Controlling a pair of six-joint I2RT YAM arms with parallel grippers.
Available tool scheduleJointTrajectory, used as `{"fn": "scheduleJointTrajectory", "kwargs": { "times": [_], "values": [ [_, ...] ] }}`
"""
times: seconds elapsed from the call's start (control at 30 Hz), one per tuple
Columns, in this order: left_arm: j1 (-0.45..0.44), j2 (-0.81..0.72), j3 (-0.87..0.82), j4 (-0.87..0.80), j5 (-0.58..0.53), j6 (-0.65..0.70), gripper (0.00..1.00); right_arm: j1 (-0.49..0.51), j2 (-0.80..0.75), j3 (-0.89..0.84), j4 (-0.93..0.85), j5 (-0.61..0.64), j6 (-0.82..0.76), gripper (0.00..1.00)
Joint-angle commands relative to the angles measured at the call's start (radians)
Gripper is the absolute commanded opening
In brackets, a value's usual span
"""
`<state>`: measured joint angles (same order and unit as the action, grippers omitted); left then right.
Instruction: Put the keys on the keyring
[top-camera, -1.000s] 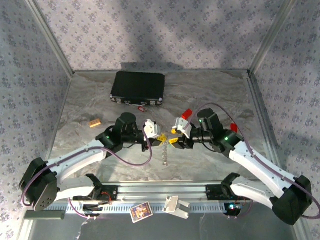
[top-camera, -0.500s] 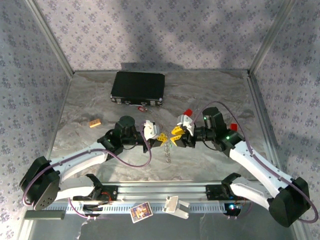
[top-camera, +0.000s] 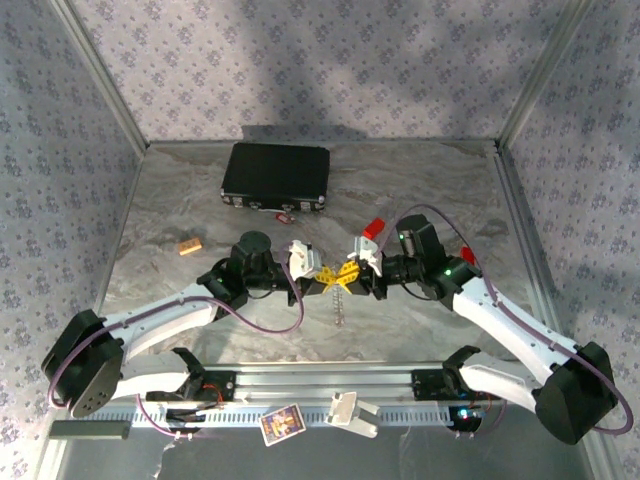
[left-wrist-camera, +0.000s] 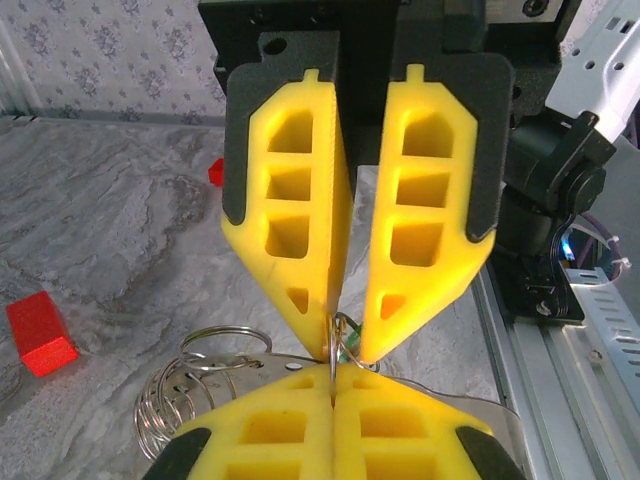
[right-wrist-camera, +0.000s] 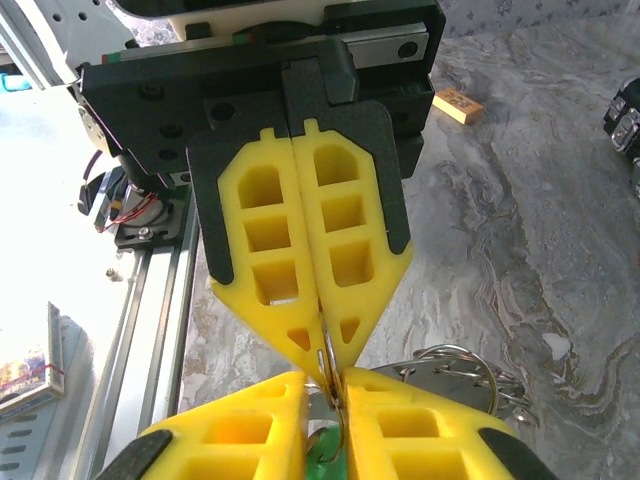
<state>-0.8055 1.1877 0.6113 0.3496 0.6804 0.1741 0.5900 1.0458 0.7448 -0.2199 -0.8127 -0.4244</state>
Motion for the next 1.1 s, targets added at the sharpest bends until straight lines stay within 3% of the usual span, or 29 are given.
{"fn": "scheduleJointTrajectory", "kwargs": {
  "times": [0.0,0.13,0.27,0.37,0.6,0.8,0.83,0.9,0.93,1.07],
  "values": [
    [-0.007,0.000,0.023,0.068,0.037,0.004,0.00,0.007,0.003,0.037,-0.025,-0.017,-0.027,0.11],
    [-0.006,0.006,0.029,0.062,0.028,0.004,0.00,0.008,0.013,0.052,-0.053,-0.016,-0.049,0.00],
    [-0.007,-0.001,0.055,-0.014,-0.025,0.015,0.28,0.014,0.028,0.104,-0.152,0.023,-0.106,0.00],
    [-0.006,-0.004,0.091,-0.132,-0.067,0.057,0.31,0.029,0.043,0.164,-0.267,0.079,-0.173,0.00],
    [-0.007,0.001,0.146,-0.262,-0.076,0.138,0.23,0.073,0.088,0.269,-0.438,0.187,-0.260,0.00],
    [-0.007,0.017,0.180,-0.286,-0.058,0.166,0.00,0.083,0.091,0.287,-0.428,0.175,-0.250,0.00],
    [-0.006,0.013,0.177,-0.278,-0.057,0.162,0.00,0.076,0.085,0.278,-0.407,0.176,-0.227,0.00],
    [-0.007,0.001,0.159,-0.245,-0.056,0.146,0.00,0.033,0.055,0.237,-0.327,0.152,-0.142,0.25],
    [-0.006,-0.006,0.145,-0.224,-0.058,0.135,0.00,0.008,0.036,0.215,-0.297,0.131,-0.105,0.31],
    [-0.007,-0.023,0.078,-0.110,-0.080,0.095,0.00,-0.035,-0.021,0.131,-0.222,0.090,-0.009,0.39]
  ]
}}
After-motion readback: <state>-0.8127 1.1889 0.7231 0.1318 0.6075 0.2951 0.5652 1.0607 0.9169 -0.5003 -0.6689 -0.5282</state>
